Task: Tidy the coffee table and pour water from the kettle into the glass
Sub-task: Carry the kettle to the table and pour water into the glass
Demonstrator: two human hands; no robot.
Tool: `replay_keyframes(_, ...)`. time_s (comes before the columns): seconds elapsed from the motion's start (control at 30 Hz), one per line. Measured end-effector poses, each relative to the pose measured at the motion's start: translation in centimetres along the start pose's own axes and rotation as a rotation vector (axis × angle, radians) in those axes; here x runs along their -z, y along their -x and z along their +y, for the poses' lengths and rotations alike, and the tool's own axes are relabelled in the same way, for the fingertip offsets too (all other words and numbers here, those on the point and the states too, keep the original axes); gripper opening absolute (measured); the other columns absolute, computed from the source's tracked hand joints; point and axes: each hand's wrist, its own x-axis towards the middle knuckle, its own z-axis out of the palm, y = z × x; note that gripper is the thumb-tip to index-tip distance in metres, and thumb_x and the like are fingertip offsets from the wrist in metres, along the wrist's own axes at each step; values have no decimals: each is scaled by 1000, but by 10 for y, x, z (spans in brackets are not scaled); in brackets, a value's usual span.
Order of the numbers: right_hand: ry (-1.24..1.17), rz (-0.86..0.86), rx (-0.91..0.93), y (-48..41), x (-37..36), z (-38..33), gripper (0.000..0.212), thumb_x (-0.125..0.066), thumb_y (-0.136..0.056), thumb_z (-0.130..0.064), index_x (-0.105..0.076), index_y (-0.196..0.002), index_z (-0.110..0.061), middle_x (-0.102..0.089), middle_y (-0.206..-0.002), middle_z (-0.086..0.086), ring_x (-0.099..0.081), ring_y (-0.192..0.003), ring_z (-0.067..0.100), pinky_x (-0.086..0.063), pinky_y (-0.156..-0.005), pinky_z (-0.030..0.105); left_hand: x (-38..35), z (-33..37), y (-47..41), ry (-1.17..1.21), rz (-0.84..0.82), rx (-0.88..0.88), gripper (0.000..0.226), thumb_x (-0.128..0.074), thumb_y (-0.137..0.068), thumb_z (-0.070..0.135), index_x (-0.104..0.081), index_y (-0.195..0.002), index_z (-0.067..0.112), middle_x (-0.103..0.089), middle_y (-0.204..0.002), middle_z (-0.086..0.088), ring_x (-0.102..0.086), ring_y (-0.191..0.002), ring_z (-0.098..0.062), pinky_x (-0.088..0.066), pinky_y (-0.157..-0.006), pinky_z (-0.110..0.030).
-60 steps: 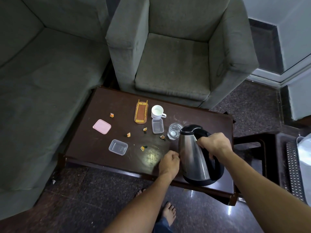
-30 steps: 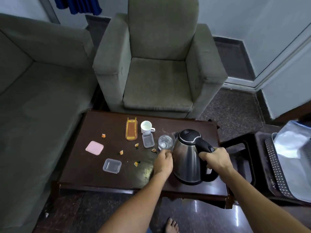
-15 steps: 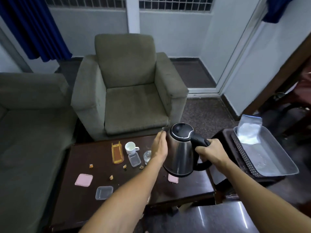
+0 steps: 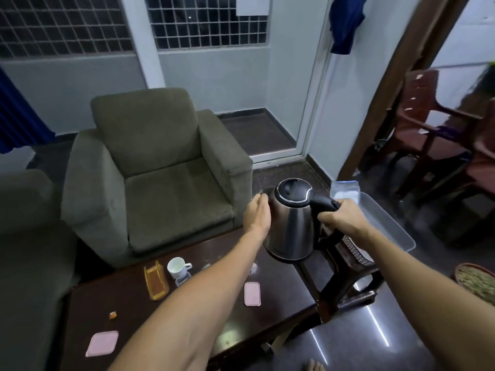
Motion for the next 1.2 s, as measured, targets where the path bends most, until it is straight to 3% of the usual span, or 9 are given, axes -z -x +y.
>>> replay_keyframes(0.1, -2, 15, -10, -9, 31, 13, 14, -68, -56, -19, -63, -67, -11, -55, -54, -4, -55, -56, 15, -51, -58, 37, -31, 3, -4, -50, -34, -20, 39, -43, -96, 46, -63, -94, 13, -71, -113, -15, -61, -113, -35, -46, -96, -40)
replay_keyframes(0.33, 48, 76, -4, -41, 111, 57, 12, -68, -57, -14, -66, -68, -11, -58, -58, -10, -54, -56, 7, -45, -60, 28, -118, 13, -13, -145, -70, -15, 39, -46, -97, 42, -60, -86, 7, -66, -81, -2, -57, -81, -24, -39, -66, -32)
replay_keyframes(0.63, 196, 97, -36, -115, 207, 122, 18, -70, -69, 3, -69, -75, -15, -64, -66, -5, -60, -72, 16, -48, -69, 31, -238, 12, -26, -159, -69, 49, 34, -51, -93, 35, -50, -68, 13, -59, -67, 1, -54, -72, -24, -37, -62, -33)
replay_keyframes(0.73, 273, 102, -61, -143, 230, 144, 20, -71, -71, 0, -72, -83, -15, -69, -85, 4, -64, -85, 24, -53, -81, 38, -277, 4, -35, -148, -65, 89, 35, -52, -91, 33, -44, -63, 15, -53, -60, 3, -50, -70, -25, -35, -64, -35)
replay_keyframes(0.8, 328, 108, -69, -159, 241, 159, 18, -70, -72, -2, -69, -77, -19, -68, -92, 5, -63, -90, 28, -53, -86, 40, -300, -4, -41, -158, -70, 114, 36, -53, -91, 34, -44, -62, 15, -54, -61, 1, -50, -71, -27, -36, -66, -36)
replay_keyframes(0.93, 402, 91, -110, -186, 255, 192, 16, -61, -72, 3, -68, -78, -11, -70, -89, 11, -64, -87, 31, -49, -74, 33, -341, -24, -53, -178, -41, 155, 36, -53, -89, 38, -51, -59, 18, -67, -95, -15, -63, -87, -37, -48, -79, -40)
replay_keyframes(0.97, 406, 80, -120, -191, 257, 201, 16, -60, -72, 4, -65, -74, -11, -69, -86, 11, -63, -85, 31, -46, -71, 31, -349, -30, -55, -188, -45, 170, 35, -53, -89, 39, -53, -63, 16, -67, -90, -11, -64, -91, -38, -48, -81, -39)
replay_keyframes(1.03, 408, 65, -136, -200, 260, 219, 18, -58, -71, 5, -60, -68, -13, -65, -81, 9, -61, -83, 31, -41, -69, 30, -365, -42, -61, -189, -50, 197, 36, -54, -90, 37, -48, -64, 14, -58, -71, -1, -59, -81, -33, -41, -73, -36)
replay_keyframes(1.2, 418, 55, -151, -218, 264, 259, 20, -58, -71, 5, -56, -64, -13, -64, -75, 8, -57, -77, 31, -38, -59, 29, -396, -72, -71, -192, -43, 252, 40, -56, -90, 32, -44, -53, 21, -44, -59, 3, -43, -67, -23, -33, -64, -34)
